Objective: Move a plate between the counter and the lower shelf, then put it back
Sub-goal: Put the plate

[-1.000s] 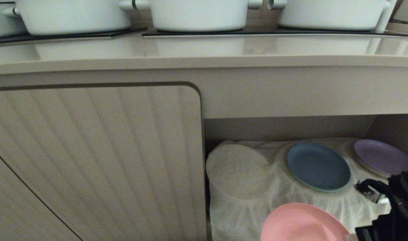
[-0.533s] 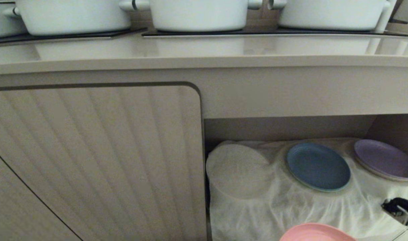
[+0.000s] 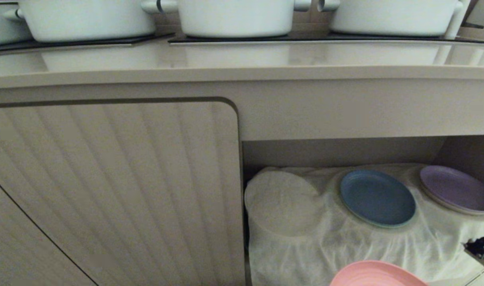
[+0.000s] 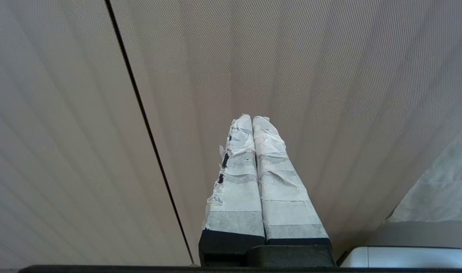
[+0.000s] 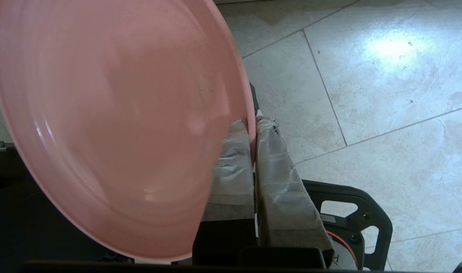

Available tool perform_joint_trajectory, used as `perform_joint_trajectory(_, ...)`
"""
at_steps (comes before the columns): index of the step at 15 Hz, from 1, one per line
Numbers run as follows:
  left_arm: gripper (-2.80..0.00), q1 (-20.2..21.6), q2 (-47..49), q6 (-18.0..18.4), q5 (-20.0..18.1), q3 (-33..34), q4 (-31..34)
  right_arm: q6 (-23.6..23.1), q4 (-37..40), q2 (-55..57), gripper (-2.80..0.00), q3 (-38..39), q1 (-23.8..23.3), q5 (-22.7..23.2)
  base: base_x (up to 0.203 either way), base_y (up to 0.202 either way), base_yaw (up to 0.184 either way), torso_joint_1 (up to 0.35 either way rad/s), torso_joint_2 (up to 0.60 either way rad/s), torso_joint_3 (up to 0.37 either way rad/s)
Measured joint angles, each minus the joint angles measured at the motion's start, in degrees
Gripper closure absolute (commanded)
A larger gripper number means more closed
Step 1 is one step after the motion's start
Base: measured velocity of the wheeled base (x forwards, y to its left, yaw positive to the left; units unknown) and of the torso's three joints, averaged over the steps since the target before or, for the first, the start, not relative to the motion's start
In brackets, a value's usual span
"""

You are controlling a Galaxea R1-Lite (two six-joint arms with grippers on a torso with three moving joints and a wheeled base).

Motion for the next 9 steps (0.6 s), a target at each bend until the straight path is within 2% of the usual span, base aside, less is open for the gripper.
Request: perform_joint_trajectory(9,0.00,0.0,0.0,0.0,0.0,0.0,0.0,2.5,-0.3,-1.1,0.00,0.4,0.0,0.2,0.000,0.000,0.000,0.000,0.00,0.000)
